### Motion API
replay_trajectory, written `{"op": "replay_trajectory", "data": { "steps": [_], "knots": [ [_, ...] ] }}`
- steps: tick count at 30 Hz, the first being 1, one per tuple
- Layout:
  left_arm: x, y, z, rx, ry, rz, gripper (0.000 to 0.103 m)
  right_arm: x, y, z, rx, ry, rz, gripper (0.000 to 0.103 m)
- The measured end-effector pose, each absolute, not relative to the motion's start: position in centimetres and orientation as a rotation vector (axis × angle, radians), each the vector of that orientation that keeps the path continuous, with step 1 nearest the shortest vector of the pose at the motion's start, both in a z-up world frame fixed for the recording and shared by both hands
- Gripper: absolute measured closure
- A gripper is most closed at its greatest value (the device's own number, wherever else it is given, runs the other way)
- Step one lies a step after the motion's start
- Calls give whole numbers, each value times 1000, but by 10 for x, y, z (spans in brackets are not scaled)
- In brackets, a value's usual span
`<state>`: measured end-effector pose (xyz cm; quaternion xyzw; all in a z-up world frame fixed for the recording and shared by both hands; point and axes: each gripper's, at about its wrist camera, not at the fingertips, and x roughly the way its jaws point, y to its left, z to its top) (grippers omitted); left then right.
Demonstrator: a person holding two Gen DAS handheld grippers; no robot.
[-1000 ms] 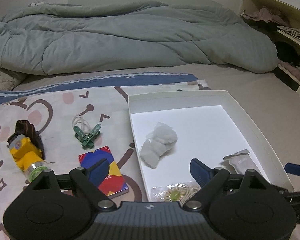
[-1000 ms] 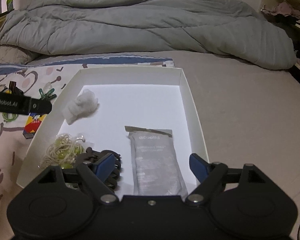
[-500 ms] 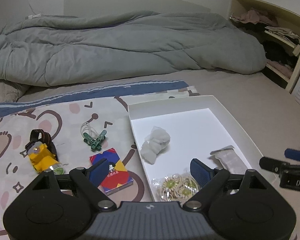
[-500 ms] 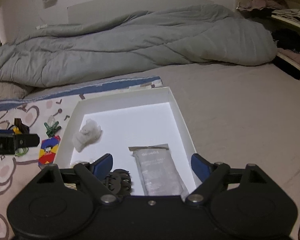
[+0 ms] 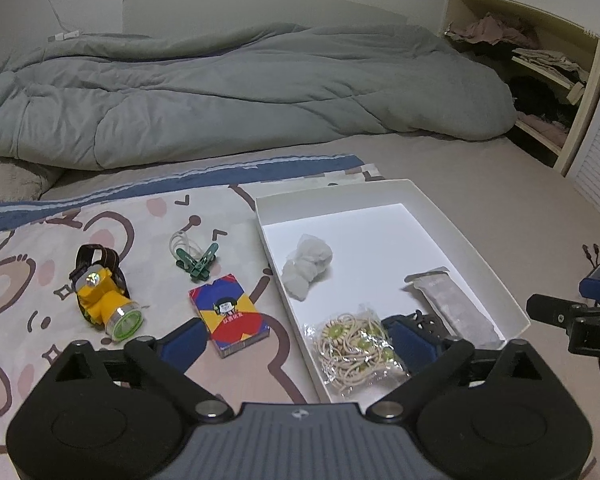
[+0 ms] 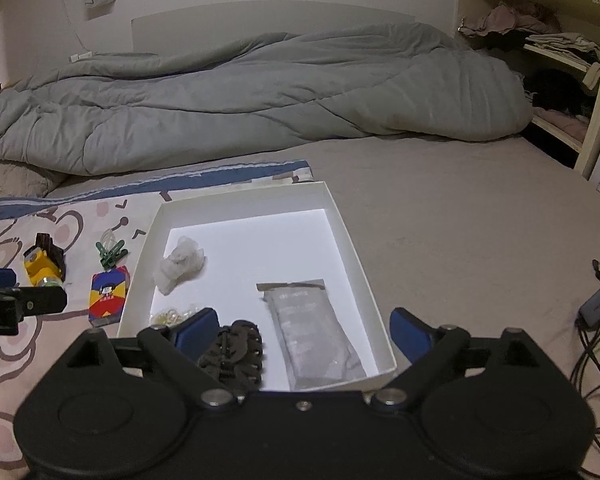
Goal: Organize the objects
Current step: 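Withdraw both open tools from the white box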
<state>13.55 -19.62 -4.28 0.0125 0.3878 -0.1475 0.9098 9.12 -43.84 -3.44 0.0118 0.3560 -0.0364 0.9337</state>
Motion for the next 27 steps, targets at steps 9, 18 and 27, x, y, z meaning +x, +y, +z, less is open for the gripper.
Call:
{"op": "replay_trajectory", "data": {
  "steps": [9, 18, 27],
  "knots": [
    [125, -185, -46, 27, 796, -311, 0, 73, -438, -30, 11, 724, -99, 0],
    [111, -184, -43, 54, 786, -338, 0, 50, -433, -21, 4, 715, -110, 0],
    [99, -189, -35, 57, 766, -359, 0, 33, -431, -11, 13, 692, -117, 0]
  ]
}}
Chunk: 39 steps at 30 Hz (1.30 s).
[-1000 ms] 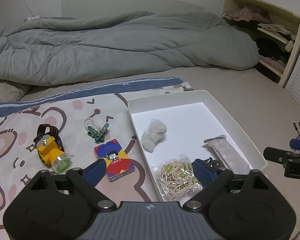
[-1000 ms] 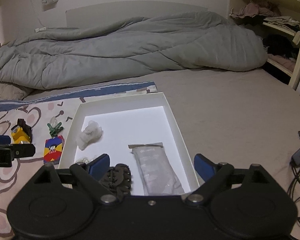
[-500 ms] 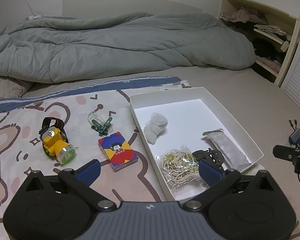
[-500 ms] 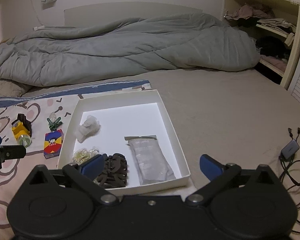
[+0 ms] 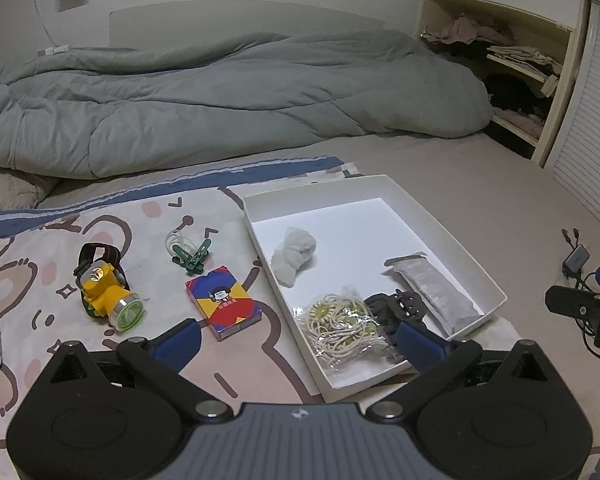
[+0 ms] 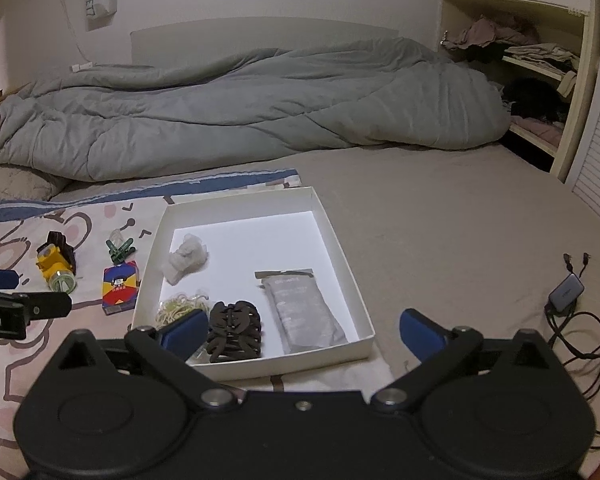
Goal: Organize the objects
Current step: 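Withdraw both open tools from the white box, then move the right tool to the red-yellow card box while the left tool approaches the yarn ball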
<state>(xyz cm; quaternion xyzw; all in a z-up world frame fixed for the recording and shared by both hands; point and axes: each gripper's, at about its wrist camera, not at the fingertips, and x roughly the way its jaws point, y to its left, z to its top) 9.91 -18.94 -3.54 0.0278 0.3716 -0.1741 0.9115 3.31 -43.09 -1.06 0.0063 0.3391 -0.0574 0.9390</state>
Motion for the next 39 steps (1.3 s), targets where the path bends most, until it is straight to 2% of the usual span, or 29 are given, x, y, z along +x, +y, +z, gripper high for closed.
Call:
{"op": "replay_trajectory", "data": {
  "steps": [17, 39],
  "knots": [
    [94, -176, -32, 33, 744, -360, 0, 34, -434, -11, 24, 705, -132, 0],
    [107, -47, -24, -30, 714, -140, 0, 89, -337, -13, 3, 667, 47, 0]
  ]
}}
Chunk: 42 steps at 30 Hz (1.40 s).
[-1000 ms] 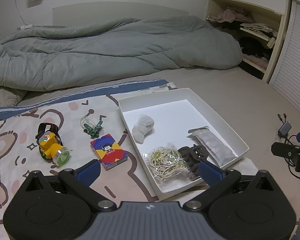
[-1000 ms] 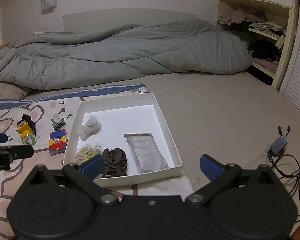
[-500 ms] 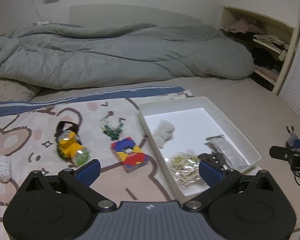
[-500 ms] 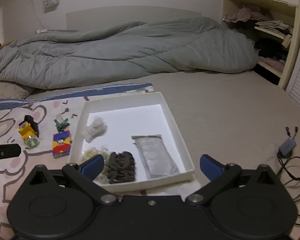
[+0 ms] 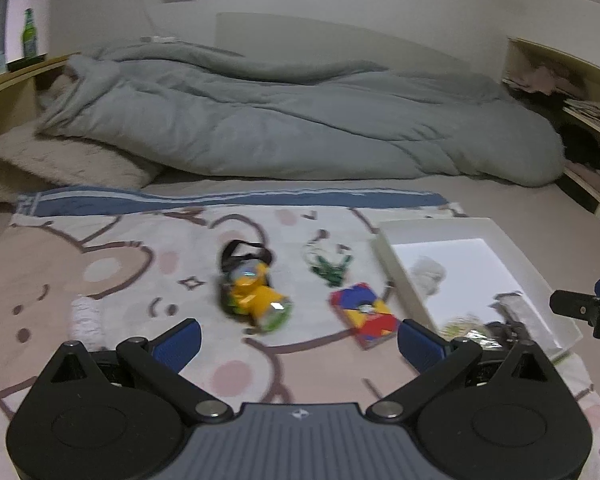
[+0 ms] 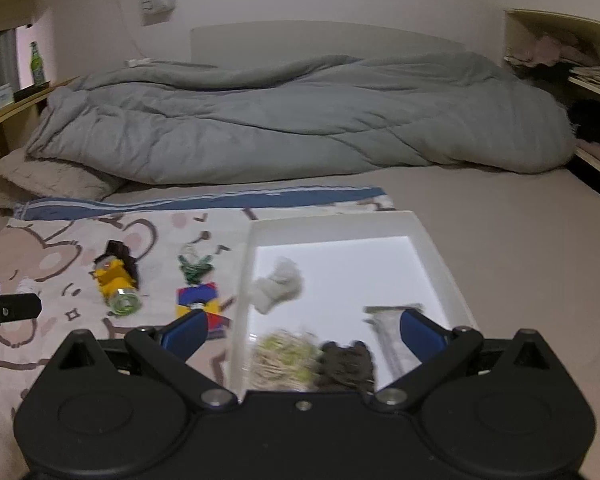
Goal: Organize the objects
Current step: 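Move the right tool to the red-yellow card box while the left tool approaches the yarn ball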
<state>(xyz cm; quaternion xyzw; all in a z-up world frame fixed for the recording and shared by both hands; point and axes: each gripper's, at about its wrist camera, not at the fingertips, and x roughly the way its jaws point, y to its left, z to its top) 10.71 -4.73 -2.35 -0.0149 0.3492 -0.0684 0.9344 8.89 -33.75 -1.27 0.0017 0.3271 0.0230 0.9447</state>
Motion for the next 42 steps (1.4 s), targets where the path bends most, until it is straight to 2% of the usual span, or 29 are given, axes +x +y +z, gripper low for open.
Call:
{"op": "replay_trajectory", "data": {
  "steps": [20, 38, 42],
  "knots": [
    [113, 52, -32, -85, 701, 37, 0, 123, -245, -27, -56, 643, 174, 0],
    [150, 121, -55, -170, 713, 264, 0, 158, -230, -55, 35, 544, 202, 0],
    [159, 132, -65, -185, 726, 263, 0, 171, -226, -67, -7, 569, 170, 0]
  ]
}}
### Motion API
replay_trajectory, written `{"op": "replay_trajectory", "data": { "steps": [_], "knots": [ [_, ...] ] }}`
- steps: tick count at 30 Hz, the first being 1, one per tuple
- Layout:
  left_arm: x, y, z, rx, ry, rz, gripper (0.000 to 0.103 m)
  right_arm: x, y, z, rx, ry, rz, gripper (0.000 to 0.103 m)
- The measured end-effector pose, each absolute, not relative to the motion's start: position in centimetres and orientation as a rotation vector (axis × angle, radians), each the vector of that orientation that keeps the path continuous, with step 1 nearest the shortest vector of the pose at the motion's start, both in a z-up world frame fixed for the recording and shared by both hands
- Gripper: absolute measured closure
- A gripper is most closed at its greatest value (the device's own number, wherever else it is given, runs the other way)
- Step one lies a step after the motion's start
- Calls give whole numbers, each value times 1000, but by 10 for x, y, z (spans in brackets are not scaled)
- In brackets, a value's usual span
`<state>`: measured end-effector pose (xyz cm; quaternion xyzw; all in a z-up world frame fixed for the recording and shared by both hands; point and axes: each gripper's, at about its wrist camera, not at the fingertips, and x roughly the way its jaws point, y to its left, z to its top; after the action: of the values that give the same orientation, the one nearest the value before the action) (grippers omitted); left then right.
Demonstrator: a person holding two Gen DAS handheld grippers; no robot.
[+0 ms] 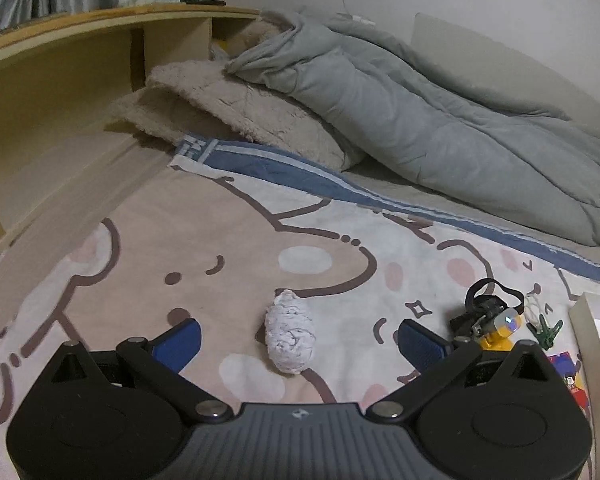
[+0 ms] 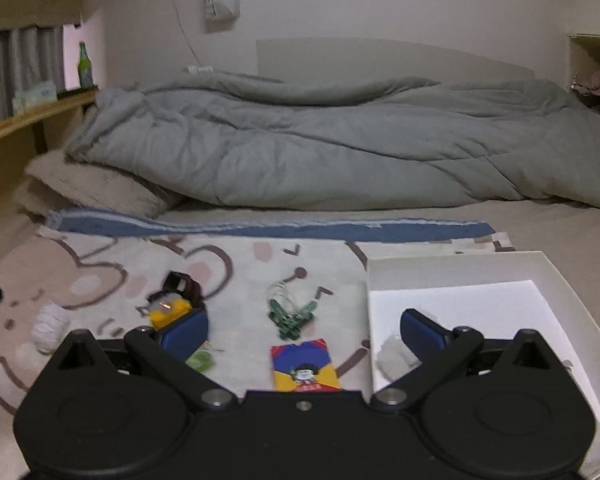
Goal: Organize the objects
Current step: 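Move the right tool to the red-yellow card box while the left tool approaches the yarn ball, then grasp the card box with the right tool while the left tool grasps the white-grey yarn ball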
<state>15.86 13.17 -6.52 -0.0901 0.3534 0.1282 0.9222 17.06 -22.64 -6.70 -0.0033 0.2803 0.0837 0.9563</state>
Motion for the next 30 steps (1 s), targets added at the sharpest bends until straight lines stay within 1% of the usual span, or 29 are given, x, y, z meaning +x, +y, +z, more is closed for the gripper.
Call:
{"op": "replay_trajectory", "data": {
  "steps": [5, 8, 9, 10, 11, 12, 13, 14, 16, 18, 24, 30],
  "knots": [
    [172, 140, -77, -238, 752, 265, 0, 188, -225, -88, -100, 625, 165, 0],
    [182, 143, -83, -250, 770, 283, 5, 199, -225, -102, -142, 674, 173, 0],
    [185, 145, -84, -255, 776, 285, 9, 204, -226, -106, -137, 694, 182, 1],
    [189, 148, -86, -263, 785, 289, 12, 207, -227, -108, -121, 706, 192, 6],
    [192, 150, -87, -274, 793, 293, 13, 211, -226, -109, -106, 713, 199, 17],
    [194, 153, -89, -283, 798, 293, 17, 216, -226, -109, -87, 728, 207, 23],
    [198, 155, -91, -295, 804, 292, 21, 221, -225, -110, -72, 741, 210, 33],
    [200, 157, -93, -305, 811, 293, 22, 226, -225, -111, -54, 755, 209, 40],
    [206, 159, -99, -326, 826, 288, 25, 234, -224, -115, -30, 772, 213, 45],
    [210, 160, -106, -337, 842, 285, 27, 242, -224, -120, -14, 790, 219, 47],
    [220, 157, -124, -329, 882, 279, 28, 259, -224, -137, 16, 822, 241, 46],
    [229, 154, -137, -323, 912, 272, 28, 269, -212, -156, -49, 855, 255, 45]
  ]
}}
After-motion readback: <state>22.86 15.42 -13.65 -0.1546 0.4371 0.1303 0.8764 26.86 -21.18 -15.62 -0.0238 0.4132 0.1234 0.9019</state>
